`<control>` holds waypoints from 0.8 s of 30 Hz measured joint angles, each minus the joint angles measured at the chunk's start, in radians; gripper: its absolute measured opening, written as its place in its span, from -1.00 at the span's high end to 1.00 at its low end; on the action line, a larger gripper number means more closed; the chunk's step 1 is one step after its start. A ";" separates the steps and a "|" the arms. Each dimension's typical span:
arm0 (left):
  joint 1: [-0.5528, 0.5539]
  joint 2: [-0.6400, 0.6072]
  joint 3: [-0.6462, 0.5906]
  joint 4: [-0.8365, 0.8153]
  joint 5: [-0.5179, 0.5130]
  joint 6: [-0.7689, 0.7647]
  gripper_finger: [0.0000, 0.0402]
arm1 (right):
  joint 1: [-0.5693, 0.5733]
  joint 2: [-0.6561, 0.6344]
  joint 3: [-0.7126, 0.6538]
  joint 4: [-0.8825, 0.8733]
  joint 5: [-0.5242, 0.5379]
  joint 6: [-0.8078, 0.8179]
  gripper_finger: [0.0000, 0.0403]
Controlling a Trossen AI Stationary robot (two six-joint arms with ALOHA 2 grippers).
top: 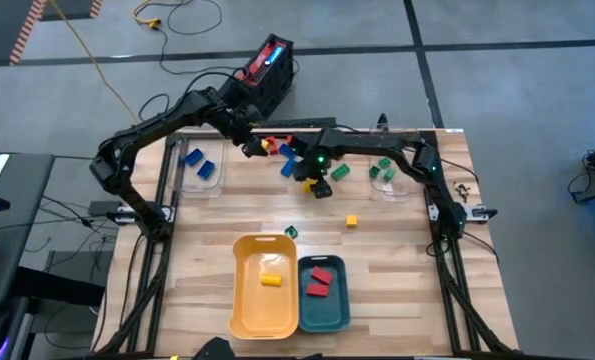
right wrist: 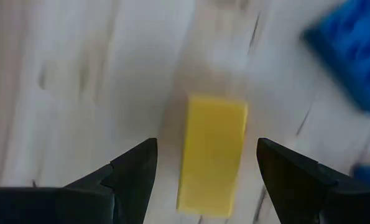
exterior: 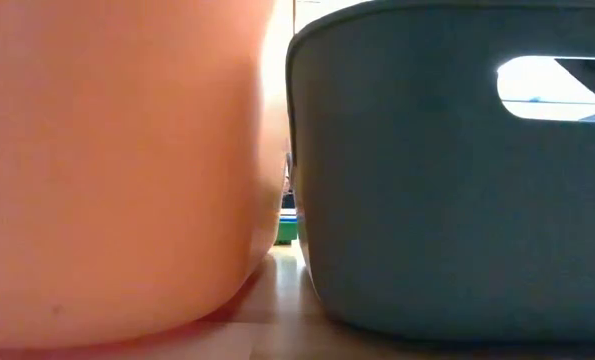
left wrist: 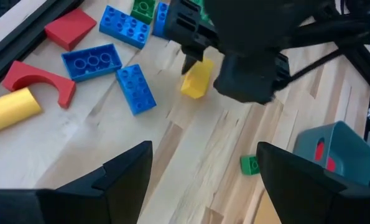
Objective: Sort blocks
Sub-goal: Put the yellow block into the yellow bin
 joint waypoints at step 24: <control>0.029 -0.041 0.001 -0.043 -0.001 0.111 -0.40 | 0.024 -0.065 -0.004 -0.098 0.052 0.119 0.51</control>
